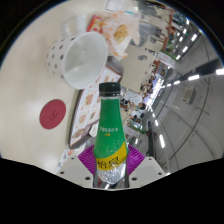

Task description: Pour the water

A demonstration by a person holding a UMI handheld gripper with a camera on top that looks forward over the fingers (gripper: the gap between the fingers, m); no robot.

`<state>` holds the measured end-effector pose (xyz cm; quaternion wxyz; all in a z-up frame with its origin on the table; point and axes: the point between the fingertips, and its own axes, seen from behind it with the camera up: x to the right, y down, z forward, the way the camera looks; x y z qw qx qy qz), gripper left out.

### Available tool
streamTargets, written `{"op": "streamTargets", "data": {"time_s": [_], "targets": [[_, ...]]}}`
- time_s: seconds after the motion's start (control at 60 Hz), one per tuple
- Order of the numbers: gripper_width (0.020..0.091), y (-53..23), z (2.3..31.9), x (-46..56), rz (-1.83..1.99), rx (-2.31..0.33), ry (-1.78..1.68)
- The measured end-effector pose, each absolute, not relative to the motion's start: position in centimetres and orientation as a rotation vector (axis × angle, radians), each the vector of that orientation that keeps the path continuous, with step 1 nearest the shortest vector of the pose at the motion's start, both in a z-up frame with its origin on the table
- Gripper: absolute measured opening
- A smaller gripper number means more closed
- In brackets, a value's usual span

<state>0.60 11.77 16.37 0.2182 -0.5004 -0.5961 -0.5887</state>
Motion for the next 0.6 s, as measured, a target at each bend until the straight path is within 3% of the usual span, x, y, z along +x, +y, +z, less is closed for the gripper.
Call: {"op": "streamTargets", "data": {"time_s": [0.133,0.267,0.417,0.6], "targets": [[0.0353,11.3,16.6,-1.6,-1.004,-1.705,-1.126],[0.0351,10.7,17.4,-2.3,-0.545,-1.774,-0.672],[0.0354,11.1,12.2,-2.4,-0.108,-1.846,-0.339],[0.0350,11.6,9.1,-2.0,0.123,-1.814,-0.219]]}}
